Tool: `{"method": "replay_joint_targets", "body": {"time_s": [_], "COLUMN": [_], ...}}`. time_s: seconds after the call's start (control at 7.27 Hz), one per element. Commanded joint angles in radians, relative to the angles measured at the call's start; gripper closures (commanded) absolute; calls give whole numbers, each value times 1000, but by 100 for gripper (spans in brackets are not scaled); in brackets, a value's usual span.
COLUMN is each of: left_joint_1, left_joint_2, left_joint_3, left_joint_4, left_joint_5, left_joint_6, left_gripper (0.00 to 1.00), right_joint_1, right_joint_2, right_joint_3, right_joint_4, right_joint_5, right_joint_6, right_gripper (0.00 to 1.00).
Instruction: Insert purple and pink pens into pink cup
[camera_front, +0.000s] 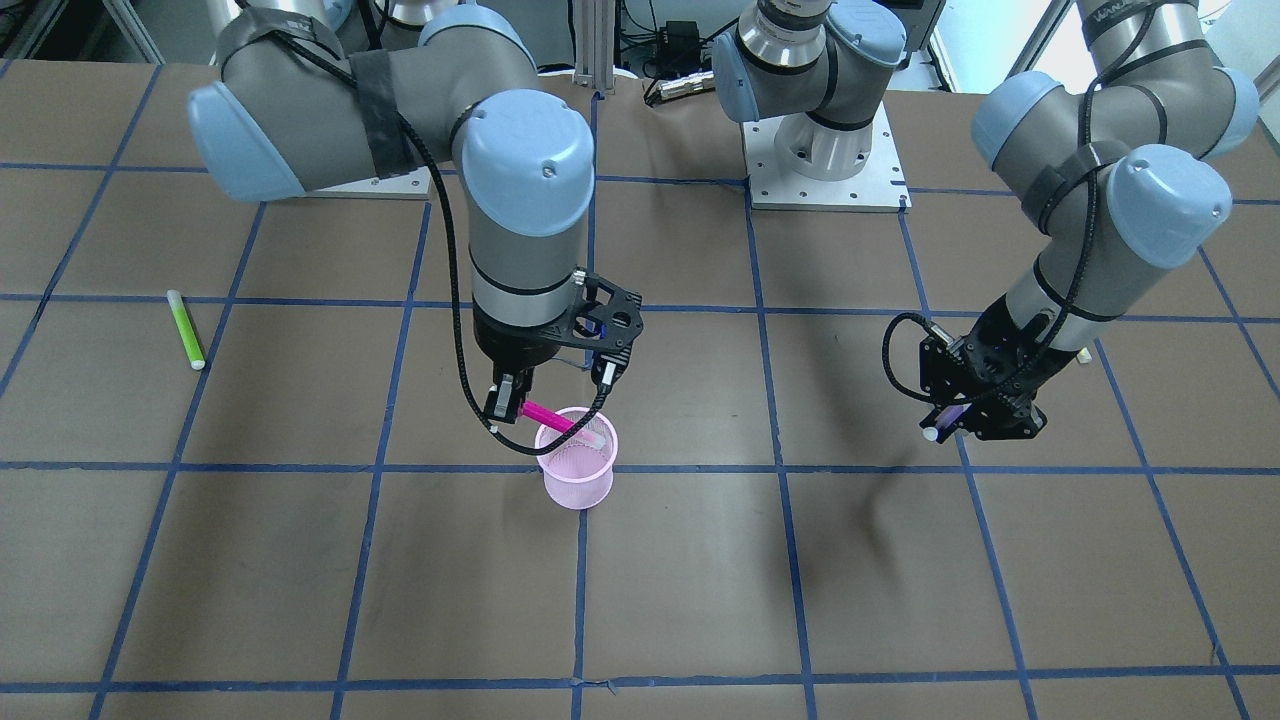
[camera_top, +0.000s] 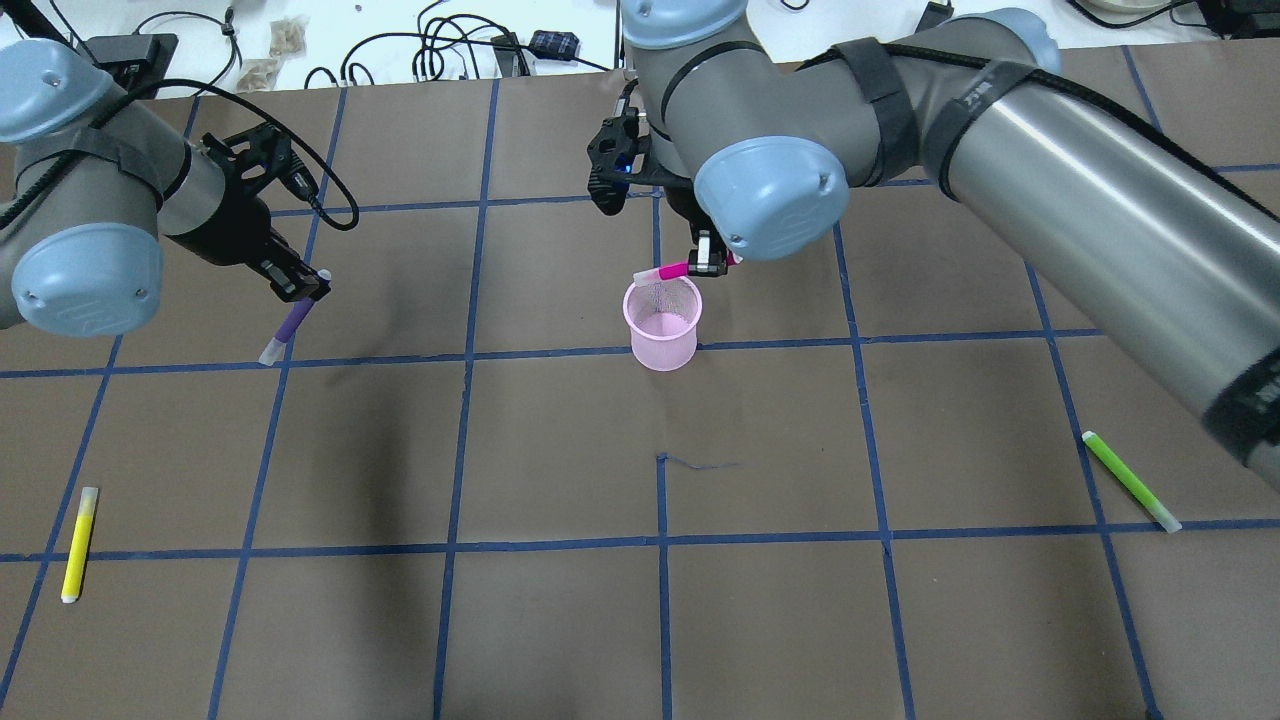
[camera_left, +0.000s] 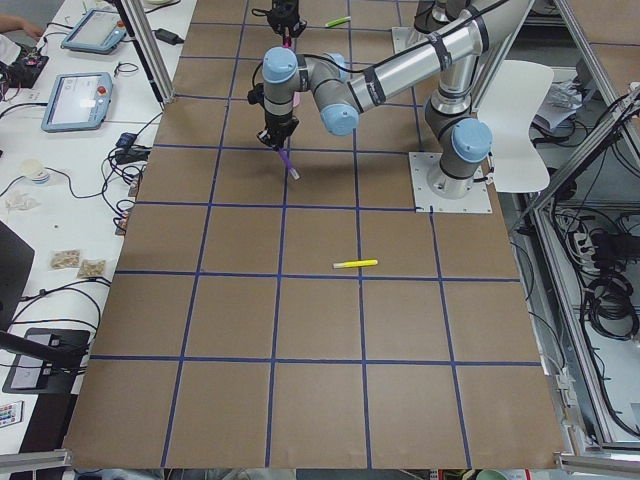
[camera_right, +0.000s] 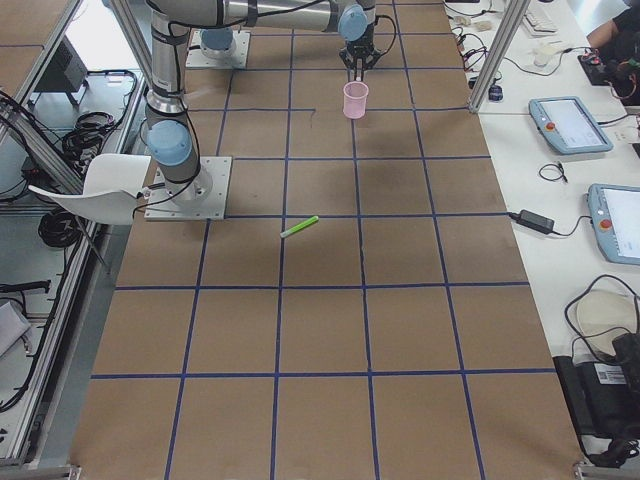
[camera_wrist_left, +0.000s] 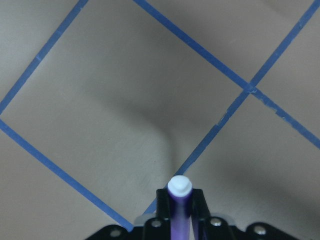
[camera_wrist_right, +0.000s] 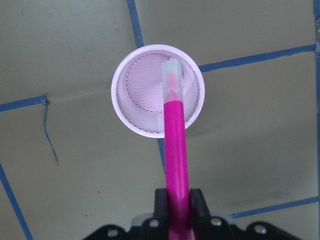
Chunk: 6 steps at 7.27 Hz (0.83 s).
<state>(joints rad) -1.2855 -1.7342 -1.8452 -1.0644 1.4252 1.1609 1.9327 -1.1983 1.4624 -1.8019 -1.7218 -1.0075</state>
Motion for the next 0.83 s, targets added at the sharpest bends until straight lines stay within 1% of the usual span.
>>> {"method": "replay_joint_targets", "body": {"time_s": [0.0,0.14,0.28,0.41,0.55,0.69], "left_joint_1": [0,0,0,0,0,0], "left_joint_2": [4,4,4,5,11,24], "left_joint_3": [-2,-2,-2,-2,0,0], "left_joint_4": [0,0,0,1,0,1], "left_joint_5": [-15,-15,-15,-17,-63,-113], "left_joint_6": [-21,-21,-21,-23,-26,-38], "left_gripper": [100,100,100,100,100,100], "right_joint_1": [32,46,49,49,48,48], "right_joint_2": [19,23,26,26,28,31], "right_joint_3": [-13,-7,-4,-1,-1,-1], "right_joint_4": [62,67,68,58,59,56], "right_joint_5": [-83,-108,-101,-96,-96,-94], "right_joint_6": [73,101,104,106,116,150], "right_gripper": [100,100,90,65,49,0]}}
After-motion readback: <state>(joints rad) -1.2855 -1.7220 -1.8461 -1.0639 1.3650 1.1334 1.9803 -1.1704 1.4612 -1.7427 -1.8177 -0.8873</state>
